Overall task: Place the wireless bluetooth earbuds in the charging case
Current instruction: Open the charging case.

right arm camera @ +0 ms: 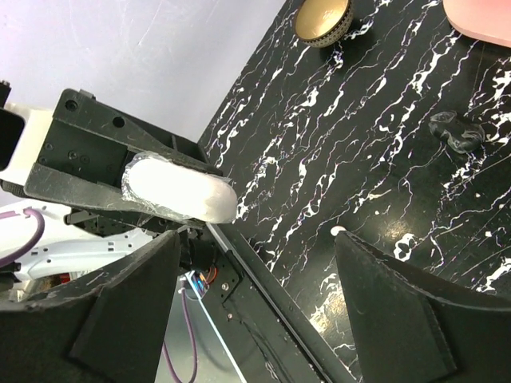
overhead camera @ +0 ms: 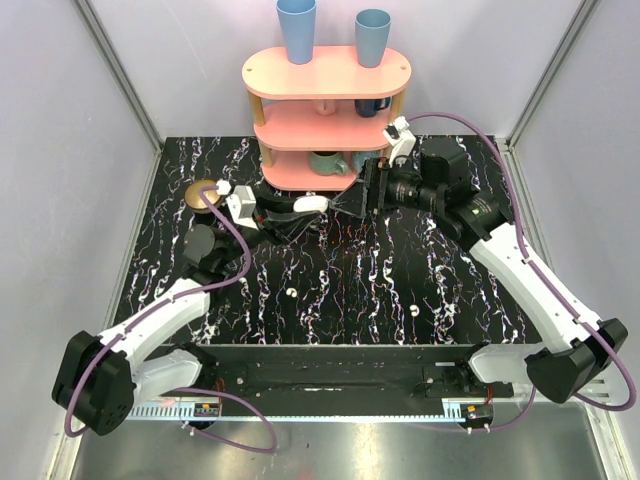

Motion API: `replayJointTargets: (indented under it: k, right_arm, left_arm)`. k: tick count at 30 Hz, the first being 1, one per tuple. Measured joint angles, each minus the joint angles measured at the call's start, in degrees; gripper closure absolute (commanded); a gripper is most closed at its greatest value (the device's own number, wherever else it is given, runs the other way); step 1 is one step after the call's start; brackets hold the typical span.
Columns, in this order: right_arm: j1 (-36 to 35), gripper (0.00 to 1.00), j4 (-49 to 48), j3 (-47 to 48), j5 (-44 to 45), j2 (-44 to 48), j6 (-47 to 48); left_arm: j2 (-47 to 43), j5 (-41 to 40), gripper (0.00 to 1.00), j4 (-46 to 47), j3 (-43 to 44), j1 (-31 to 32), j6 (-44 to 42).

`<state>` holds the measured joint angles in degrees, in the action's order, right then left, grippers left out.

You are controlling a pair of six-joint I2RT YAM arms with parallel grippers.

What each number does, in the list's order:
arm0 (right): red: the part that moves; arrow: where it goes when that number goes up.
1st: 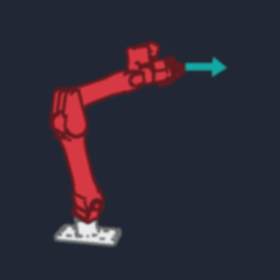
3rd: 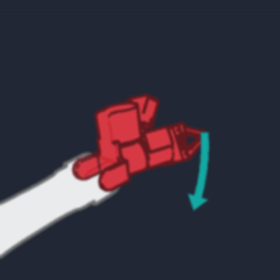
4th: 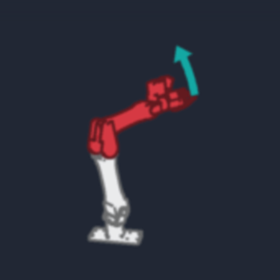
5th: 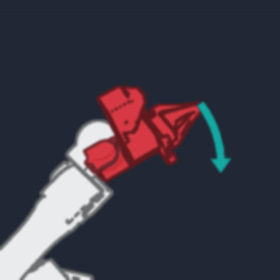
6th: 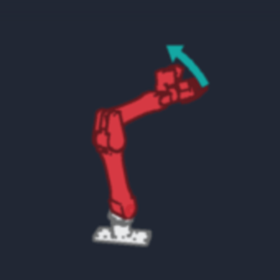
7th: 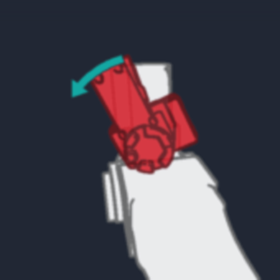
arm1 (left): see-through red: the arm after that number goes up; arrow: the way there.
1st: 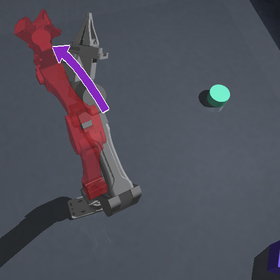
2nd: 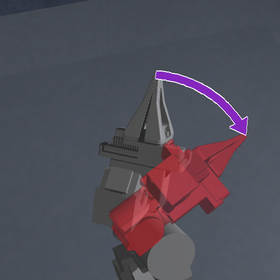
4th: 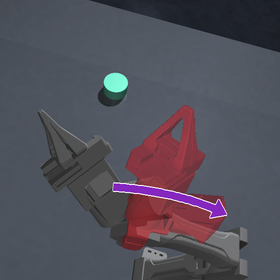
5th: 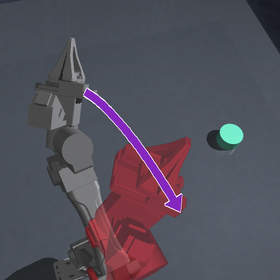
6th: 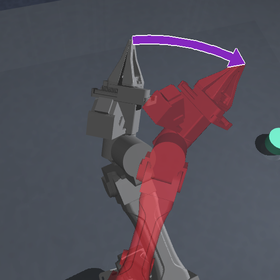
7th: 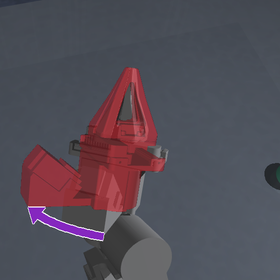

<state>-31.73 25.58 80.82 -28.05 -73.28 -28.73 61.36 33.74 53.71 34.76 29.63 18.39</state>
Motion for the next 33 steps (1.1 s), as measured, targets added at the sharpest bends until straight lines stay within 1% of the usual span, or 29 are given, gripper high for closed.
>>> replayJointTargets:
  k: [11, 18, 33]
  right_arm:
    - [-1.40, 0.14, 0.55, 0.61, -0.28, -1.99, 1.49]
    - [-1.60, 0.14, -0.94, 0.61, -1.53, -2.45, 0.50]
    - [-1.84, 0.13, -1.75, 0.61, -1.44, -2.45, -1.18]
  left_arm:
    - [1.18, 1.20, 1.00, 0.15, 0.79, 0.00, 2.21]
    - [1.40, 3.58, 1.00, 1.64, 0.79, 0.07, 2.89]
    - [1.40, 4.28, 1.00, 3.02, 0.79, -0.07, 3.56]
